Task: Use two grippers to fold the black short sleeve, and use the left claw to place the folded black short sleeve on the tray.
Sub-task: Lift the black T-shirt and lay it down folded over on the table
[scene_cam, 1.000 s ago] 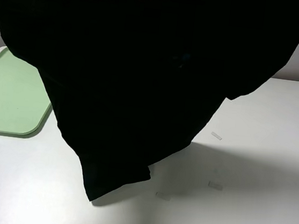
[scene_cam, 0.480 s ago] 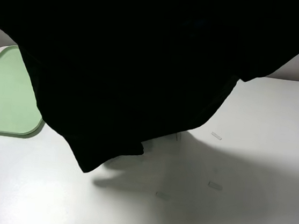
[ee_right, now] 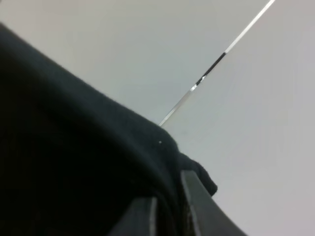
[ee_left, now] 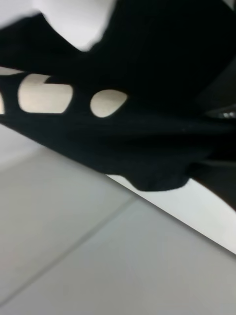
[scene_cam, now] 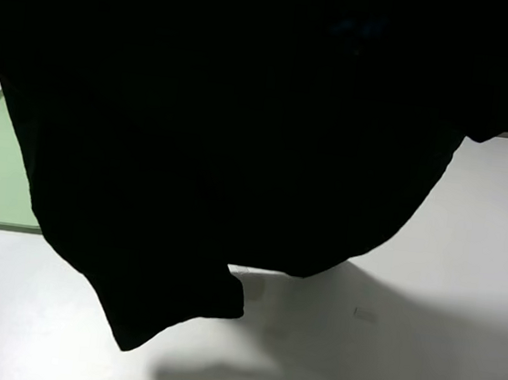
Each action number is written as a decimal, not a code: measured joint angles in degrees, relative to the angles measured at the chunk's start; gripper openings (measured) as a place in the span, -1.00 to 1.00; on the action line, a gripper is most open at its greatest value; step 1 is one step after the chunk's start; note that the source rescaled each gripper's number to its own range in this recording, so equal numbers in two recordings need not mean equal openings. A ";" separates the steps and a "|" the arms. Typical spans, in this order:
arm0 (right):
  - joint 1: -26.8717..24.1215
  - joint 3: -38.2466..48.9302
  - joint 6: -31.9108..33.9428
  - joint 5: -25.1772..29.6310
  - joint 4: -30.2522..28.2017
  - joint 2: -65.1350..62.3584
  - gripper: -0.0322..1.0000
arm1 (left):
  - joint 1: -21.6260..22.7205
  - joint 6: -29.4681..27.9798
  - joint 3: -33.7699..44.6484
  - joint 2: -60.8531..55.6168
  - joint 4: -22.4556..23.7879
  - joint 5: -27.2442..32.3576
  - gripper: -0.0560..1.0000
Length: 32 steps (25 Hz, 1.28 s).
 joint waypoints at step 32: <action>-0.68 -25.83 -8.38 -13.88 -8.57 70.35 -0.88 | 4.75 -34.17 -0.93 48.84 65.47 -27.50 -0.83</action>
